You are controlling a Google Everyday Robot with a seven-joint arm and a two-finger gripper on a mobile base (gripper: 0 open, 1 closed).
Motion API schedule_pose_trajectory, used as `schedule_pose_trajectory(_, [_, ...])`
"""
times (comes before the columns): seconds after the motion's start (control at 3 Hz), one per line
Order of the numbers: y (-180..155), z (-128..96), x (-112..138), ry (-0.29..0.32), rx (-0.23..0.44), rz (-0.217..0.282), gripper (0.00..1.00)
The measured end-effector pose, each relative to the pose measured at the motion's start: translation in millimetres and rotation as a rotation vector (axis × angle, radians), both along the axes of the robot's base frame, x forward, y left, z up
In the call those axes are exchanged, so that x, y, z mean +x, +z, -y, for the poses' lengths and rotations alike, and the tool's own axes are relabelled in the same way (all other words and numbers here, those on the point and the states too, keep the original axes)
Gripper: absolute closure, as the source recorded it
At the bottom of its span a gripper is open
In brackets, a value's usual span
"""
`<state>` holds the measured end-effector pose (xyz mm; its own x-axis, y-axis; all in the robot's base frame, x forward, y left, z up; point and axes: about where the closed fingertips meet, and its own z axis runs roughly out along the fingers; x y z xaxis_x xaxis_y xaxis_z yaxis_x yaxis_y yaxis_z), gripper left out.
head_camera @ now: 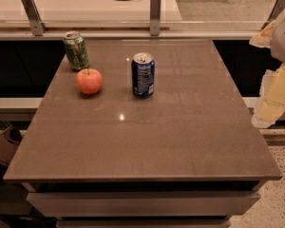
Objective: Pick apple
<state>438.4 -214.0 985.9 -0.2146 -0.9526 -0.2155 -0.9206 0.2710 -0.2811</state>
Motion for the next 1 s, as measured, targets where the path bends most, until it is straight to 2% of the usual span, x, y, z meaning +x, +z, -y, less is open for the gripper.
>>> schedule_pose_trajectory(0.33, [0.1, 0.0, 0.0, 0.0, 0.0, 0.0, 0.0])
schedule_pose_trajectory(0.67, [2.1, -13.8, 6.1, -0.003, 0.052, 0.039, 0.0])
schedule_pose_trajectory(1.0, [-6.7, -40.7, 14.7, -0.034, 0.142, 0.083, 0.0])
